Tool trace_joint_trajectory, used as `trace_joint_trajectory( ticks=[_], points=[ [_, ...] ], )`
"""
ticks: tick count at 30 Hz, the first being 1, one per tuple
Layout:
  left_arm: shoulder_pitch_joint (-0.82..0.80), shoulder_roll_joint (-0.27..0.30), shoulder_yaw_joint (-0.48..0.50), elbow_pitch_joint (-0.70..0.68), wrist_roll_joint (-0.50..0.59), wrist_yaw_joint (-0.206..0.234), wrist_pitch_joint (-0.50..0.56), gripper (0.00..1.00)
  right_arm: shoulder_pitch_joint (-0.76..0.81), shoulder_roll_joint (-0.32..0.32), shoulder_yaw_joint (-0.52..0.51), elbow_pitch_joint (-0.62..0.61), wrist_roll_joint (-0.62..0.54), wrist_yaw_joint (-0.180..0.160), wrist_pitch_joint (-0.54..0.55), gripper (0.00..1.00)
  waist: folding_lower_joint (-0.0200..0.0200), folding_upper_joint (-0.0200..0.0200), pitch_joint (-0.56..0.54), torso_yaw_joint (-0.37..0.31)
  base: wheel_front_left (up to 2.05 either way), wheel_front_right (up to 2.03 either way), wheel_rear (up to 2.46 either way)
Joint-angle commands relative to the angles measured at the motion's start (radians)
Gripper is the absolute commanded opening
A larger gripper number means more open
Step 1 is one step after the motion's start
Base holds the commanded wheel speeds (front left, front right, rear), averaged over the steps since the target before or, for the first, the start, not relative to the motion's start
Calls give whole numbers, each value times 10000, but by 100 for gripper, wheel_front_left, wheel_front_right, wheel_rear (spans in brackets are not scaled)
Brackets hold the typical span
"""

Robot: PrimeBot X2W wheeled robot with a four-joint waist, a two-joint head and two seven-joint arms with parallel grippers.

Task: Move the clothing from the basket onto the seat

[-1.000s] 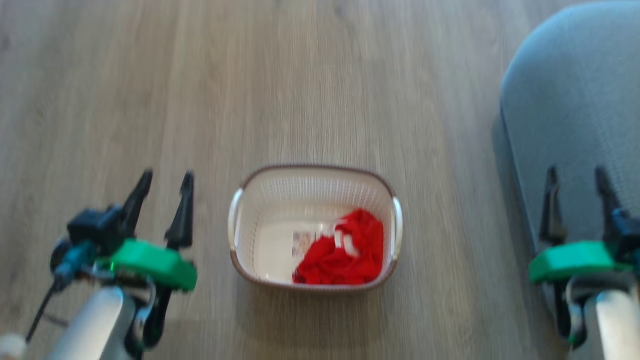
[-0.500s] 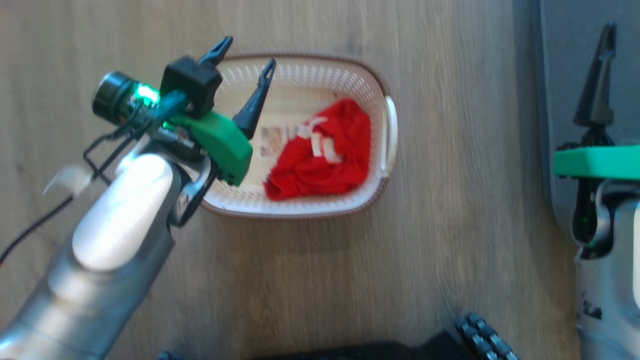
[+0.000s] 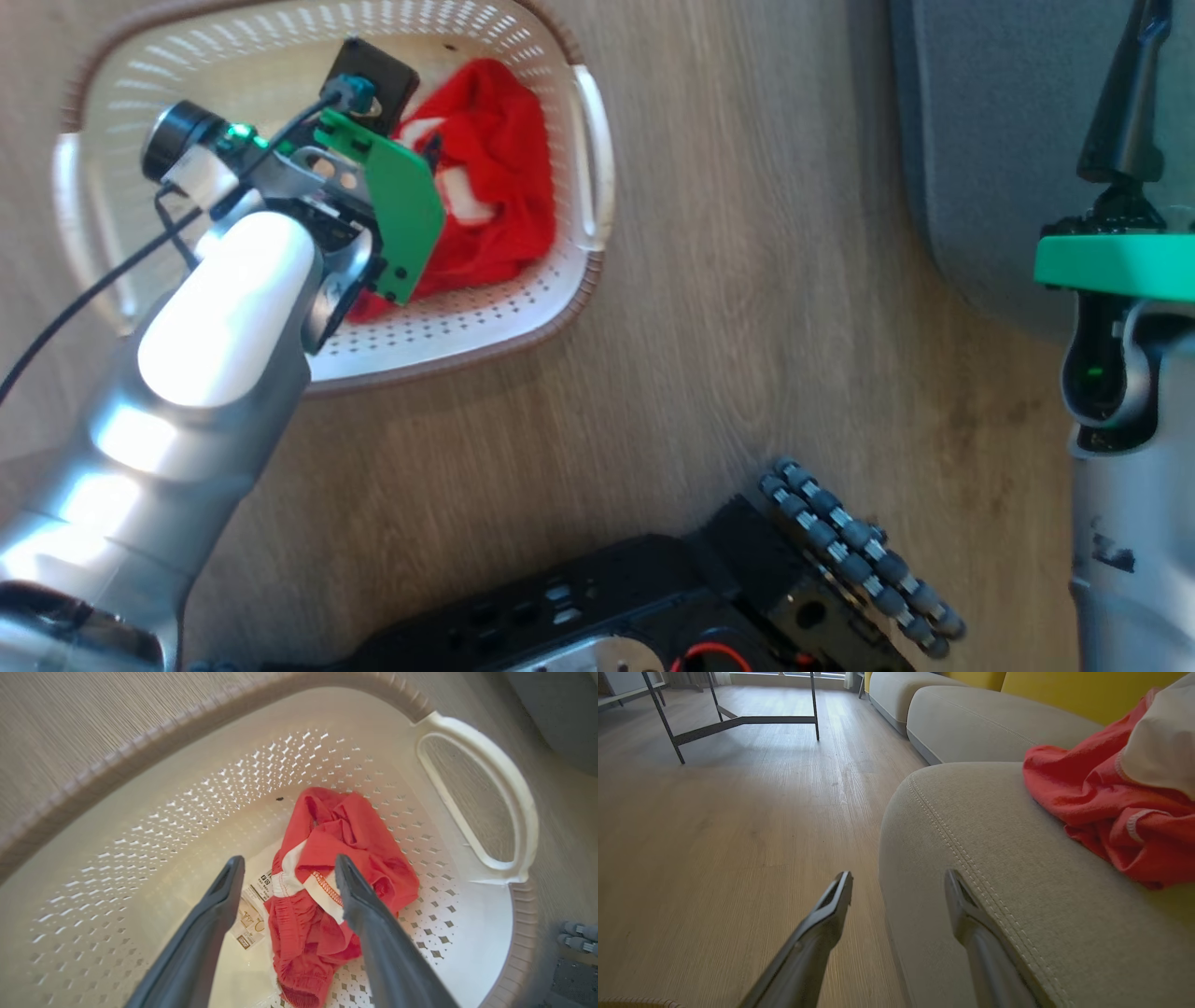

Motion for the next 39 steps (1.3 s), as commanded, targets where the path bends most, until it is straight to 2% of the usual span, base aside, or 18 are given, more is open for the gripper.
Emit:
trace_joint_trajectory(
  ticks=[1, 10, 16, 26, 39],
  points=[
    [-175, 98, 172, -76, 97, 70, 95, 100, 67, 52, 137, -401, 106, 69, -45, 100, -1, 0, 467, -451, 0, 0, 0],
    [-452, -39, 177, 901, -51, 143, 221, 100, 233, 52, 77, -537, 381, 69, -45, 100, -1, 0, 972, -848, 0, 0, 0],
    [-523, 78, 213, 1338, -107, 193, 95, 100, 345, 52, 81, -535, 542, 69, -45, 100, -1, 0, 1209, -1101, 0, 0, 0],
    [-699, -113, 147, 2363, -226, 141, -312, 100, 946, 52, -133, -667, 508, 69, -45, 100, -1, 0, 1179, -1089, 0, 0, 0],
    [-1175, -510, 154, 3348, -476, -216, -1602, 100, 1242, 53, -126, -944, 309, 69, -45, 100, -1, 0, 1248, -827, 0, 0, 0]
  ],
)
